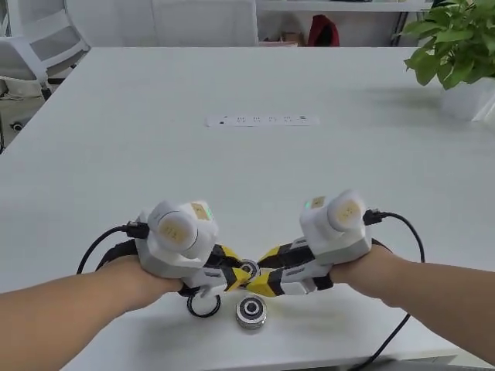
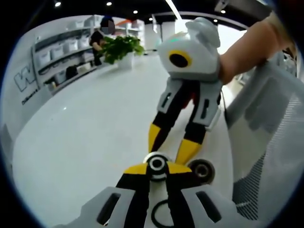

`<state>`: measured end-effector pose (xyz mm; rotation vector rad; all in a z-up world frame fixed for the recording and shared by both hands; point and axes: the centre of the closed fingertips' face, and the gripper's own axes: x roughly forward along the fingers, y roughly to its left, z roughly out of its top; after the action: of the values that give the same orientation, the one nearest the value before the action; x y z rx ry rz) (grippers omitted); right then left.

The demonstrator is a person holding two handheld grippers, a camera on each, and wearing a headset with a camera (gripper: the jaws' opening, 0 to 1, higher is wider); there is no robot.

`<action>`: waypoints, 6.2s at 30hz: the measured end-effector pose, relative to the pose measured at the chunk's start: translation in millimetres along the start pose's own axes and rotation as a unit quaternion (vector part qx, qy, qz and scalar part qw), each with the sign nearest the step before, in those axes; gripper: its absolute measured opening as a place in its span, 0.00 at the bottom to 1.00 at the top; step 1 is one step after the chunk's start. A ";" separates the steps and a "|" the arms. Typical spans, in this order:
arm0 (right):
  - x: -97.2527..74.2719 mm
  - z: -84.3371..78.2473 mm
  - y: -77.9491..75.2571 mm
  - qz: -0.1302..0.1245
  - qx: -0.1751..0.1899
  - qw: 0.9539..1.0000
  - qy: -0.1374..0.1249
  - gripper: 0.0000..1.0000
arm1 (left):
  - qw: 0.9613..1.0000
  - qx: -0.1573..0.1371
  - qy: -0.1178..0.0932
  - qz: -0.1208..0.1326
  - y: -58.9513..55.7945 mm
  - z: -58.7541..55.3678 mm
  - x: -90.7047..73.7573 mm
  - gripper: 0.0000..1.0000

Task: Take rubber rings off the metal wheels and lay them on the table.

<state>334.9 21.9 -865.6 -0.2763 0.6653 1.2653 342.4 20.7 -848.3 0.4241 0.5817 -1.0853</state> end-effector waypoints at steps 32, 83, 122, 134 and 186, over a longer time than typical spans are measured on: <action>-8.6 -4.2 0.4 0.002 0.001 1.000 -0.003 0.12 | 1.000 -0.007 -0.008 0.004 0.6 -0.2 0.3 0.13; -18.4 7.5 -6.6 0.002 0.164 0.985 -0.056 0.00 | 1.000 0.003 0.008 0.026 -0.5 -0.2 1.1 0.11; -15.3 19.1 0.8 0.016 0.116 0.990 -0.075 0.00 | 0.999 0.016 0.005 0.035 -0.5 1.5 1.2 0.13; -18.9 20.6 0.4 0.014 0.122 0.989 -0.080 0.00 | 1.000 0.015 0.008 0.027 -2.1 3.3 -1.0 0.16; -29.5 40.5 8.4 0.033 0.143 0.983 -0.110 0.00 | 0.998 -0.008 -0.057 0.017 -6.1 0.3 -93.6 0.59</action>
<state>335.1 23.1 -814.9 0.1224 0.6584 1.2251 304.8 83.3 -789.3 0.3540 0.4807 -1.0643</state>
